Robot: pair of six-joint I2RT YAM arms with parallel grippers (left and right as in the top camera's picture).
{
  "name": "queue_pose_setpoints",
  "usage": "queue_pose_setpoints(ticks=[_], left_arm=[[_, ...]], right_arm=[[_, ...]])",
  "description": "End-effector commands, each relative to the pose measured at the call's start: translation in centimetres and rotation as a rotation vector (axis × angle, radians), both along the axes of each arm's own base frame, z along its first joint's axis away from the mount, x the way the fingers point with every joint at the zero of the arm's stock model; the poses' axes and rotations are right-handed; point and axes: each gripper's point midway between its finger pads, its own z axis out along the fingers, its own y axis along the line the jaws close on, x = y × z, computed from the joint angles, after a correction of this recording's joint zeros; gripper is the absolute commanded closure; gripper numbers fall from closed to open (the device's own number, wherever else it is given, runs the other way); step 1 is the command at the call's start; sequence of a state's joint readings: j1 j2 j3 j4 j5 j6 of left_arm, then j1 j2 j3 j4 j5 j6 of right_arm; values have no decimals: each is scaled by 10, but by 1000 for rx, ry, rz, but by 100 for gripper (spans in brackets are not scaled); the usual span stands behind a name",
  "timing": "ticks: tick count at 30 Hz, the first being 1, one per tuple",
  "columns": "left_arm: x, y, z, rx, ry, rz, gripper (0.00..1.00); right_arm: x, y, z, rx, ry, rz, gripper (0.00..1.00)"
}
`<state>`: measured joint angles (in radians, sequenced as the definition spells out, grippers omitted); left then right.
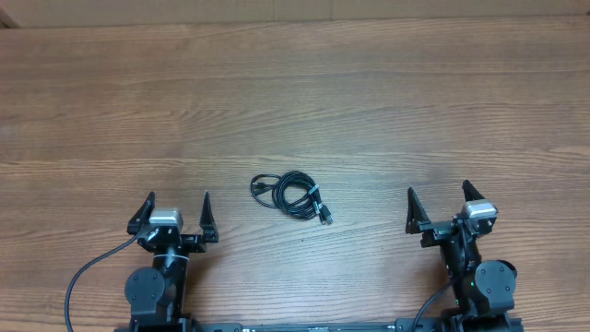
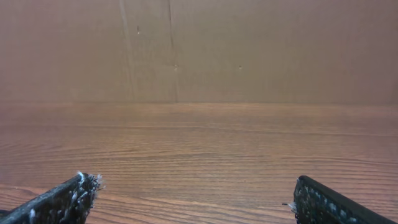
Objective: Untangle cables
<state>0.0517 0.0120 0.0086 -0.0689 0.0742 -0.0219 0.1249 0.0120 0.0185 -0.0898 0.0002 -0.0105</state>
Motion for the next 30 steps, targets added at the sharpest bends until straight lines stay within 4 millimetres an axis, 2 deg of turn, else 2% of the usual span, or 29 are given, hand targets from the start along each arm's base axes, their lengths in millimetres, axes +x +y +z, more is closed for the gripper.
queue_pose_setpoints(ticks=[1,24,27,30], left_arm=[[0,-1,-1,16,0,-2,0],[0,-1,-1,16,-2,-5,1],[0,4,0,32,-4,26,1],[0,2,-1,-7,2,15,1]], right_arm=[[0,-2,-2,7,-3,-9,0],[0,-2,-2,7,-3,-9,0],[0,-2,-2,7,-3,-9,0],[0,-2,-2,7,-3,-9,0]])
